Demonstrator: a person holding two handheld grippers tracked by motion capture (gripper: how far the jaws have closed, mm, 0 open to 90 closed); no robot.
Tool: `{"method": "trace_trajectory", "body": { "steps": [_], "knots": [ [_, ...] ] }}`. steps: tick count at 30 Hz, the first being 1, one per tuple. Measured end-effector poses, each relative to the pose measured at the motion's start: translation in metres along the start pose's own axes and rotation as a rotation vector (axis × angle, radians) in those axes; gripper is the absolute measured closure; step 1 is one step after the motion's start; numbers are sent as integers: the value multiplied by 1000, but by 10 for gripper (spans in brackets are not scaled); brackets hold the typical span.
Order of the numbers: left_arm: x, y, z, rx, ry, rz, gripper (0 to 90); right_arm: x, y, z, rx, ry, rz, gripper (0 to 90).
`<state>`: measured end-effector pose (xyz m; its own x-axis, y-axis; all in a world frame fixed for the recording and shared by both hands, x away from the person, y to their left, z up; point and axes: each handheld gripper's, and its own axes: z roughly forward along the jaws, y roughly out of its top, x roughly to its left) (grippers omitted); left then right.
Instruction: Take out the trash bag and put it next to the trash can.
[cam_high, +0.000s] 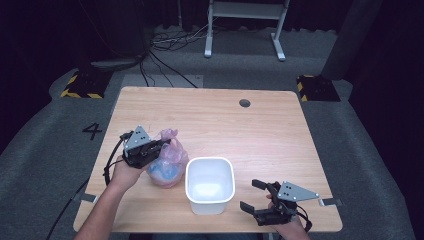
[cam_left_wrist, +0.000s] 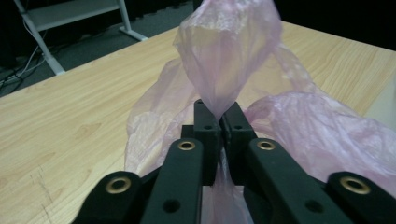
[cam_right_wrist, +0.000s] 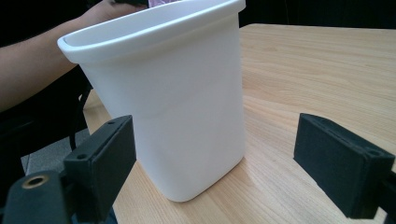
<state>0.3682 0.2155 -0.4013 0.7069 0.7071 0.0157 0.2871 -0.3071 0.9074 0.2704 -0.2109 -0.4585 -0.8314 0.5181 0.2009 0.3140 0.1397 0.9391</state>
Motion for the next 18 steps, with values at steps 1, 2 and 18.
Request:
{"method": "trace_trajectory", "body": {
  "steps": [1,2,18],
  "knots": [
    [-1,0,-1,-6,4,3,845,0,0,0,1,-2,-1,130],
    [-1,1,-2,-12,4,-1,832,0,0,0,-1,-2,-2,130],
    [-15,24,-30,86,21,-41,156,-1,1,1,0,-4,-5,130]
  ]
}}
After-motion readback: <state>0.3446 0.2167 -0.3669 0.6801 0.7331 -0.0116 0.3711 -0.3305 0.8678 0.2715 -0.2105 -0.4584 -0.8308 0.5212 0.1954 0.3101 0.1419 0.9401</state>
